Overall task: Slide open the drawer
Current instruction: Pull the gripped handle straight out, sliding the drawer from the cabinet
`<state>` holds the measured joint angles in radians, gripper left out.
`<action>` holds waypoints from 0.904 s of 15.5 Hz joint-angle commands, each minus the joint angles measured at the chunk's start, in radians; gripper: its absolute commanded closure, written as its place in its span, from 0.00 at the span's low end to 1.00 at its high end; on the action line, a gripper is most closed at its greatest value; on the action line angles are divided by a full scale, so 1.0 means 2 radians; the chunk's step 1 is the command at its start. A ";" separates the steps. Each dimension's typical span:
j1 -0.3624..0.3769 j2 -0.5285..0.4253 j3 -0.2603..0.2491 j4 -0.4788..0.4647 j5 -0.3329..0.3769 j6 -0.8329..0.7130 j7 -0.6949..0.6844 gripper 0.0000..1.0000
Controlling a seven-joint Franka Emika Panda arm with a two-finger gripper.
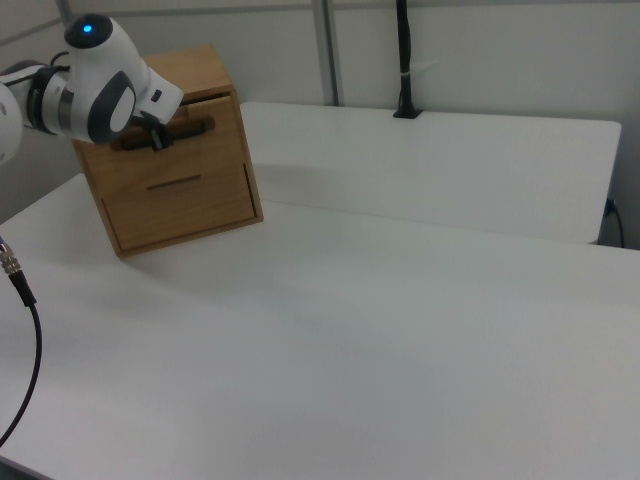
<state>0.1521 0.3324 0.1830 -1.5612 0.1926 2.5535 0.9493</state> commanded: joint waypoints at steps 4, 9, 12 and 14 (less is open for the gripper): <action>-0.036 -0.051 -0.003 -0.027 -0.003 -0.120 -0.024 0.99; -0.065 -0.076 -0.003 -0.032 -0.002 -0.183 -0.041 0.99; -0.083 -0.099 -0.003 -0.051 -0.002 -0.209 -0.063 0.99; -0.093 -0.111 -0.003 -0.062 -0.002 -0.232 -0.084 0.99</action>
<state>0.0278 0.1982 0.1842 -1.5958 0.1928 2.1515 0.8612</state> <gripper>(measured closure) 0.863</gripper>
